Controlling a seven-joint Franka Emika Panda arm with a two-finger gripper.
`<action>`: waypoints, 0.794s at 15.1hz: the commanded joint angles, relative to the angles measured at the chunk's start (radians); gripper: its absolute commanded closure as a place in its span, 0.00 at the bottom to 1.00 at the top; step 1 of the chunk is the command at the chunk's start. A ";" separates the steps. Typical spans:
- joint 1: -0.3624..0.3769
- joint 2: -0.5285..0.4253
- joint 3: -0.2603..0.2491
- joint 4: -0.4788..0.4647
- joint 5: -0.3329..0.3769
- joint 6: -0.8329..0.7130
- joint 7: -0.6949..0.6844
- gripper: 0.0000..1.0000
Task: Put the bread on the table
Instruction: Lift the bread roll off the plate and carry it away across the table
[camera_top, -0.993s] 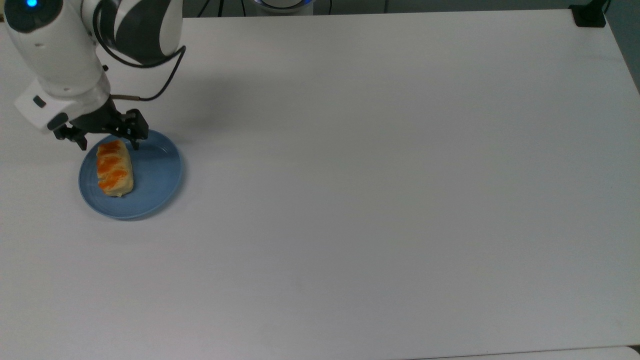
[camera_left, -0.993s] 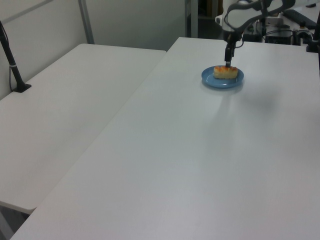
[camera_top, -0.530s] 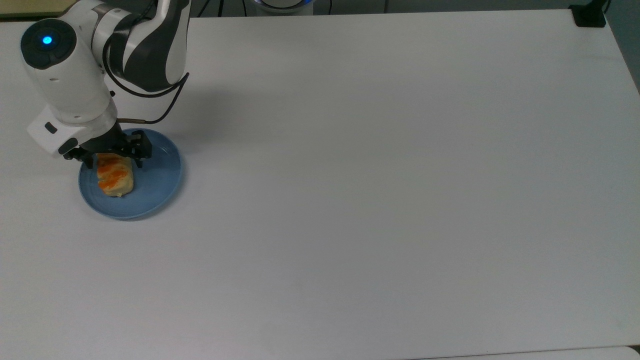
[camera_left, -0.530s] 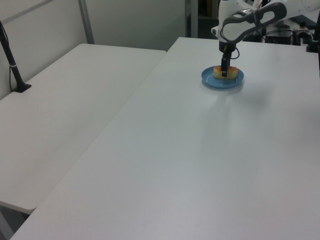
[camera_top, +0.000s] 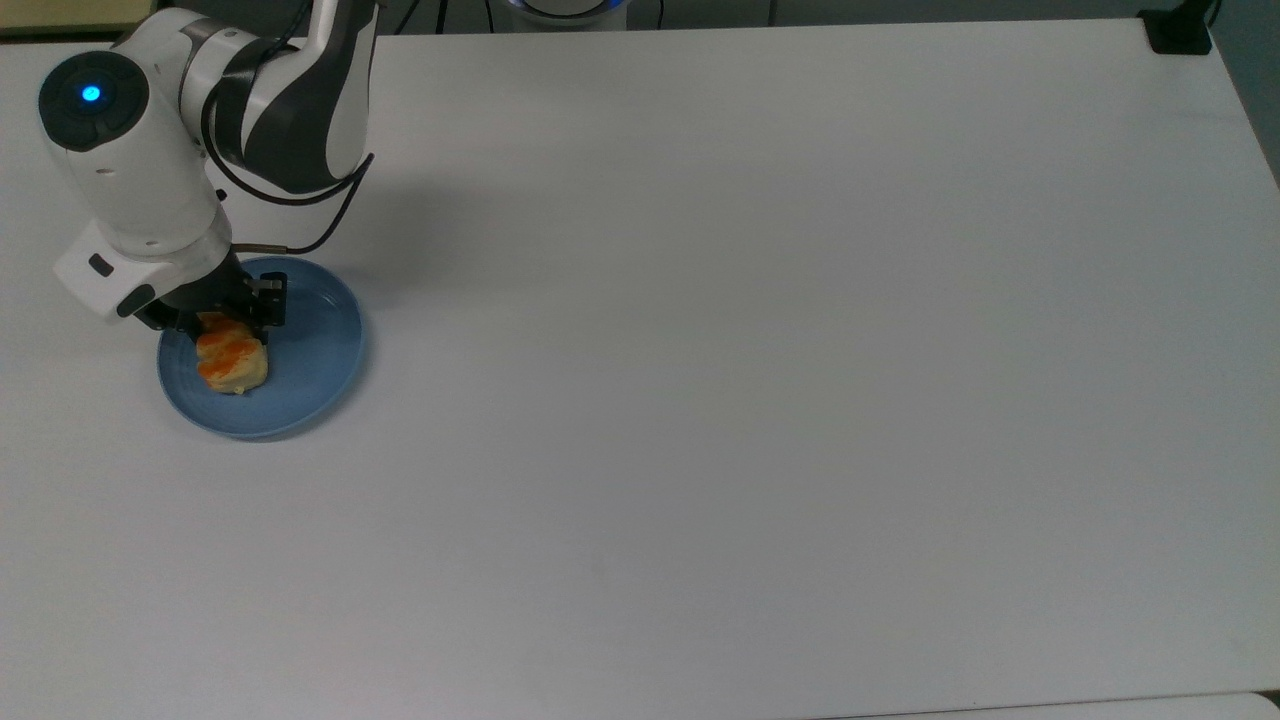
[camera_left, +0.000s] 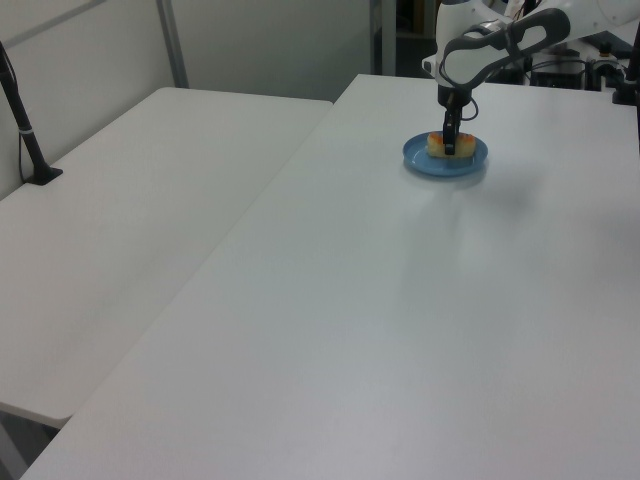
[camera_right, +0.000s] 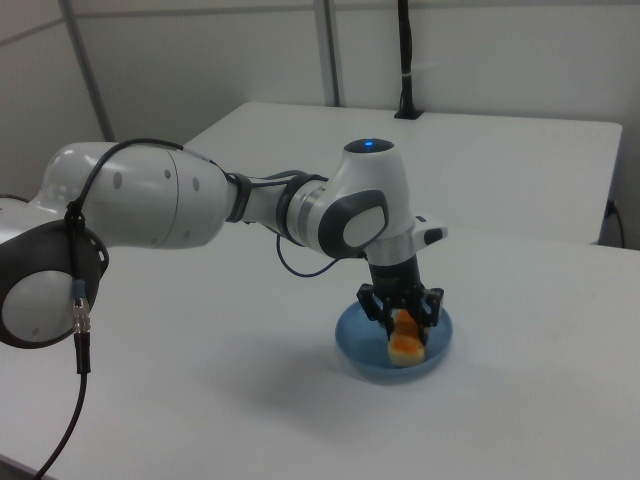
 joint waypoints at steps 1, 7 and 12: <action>-0.002 0.004 0.008 0.004 0.004 0.007 -0.020 0.72; 0.005 -0.047 0.028 0.004 0.012 -0.009 -0.006 0.73; 0.011 -0.100 0.117 0.003 0.011 -0.065 0.086 0.72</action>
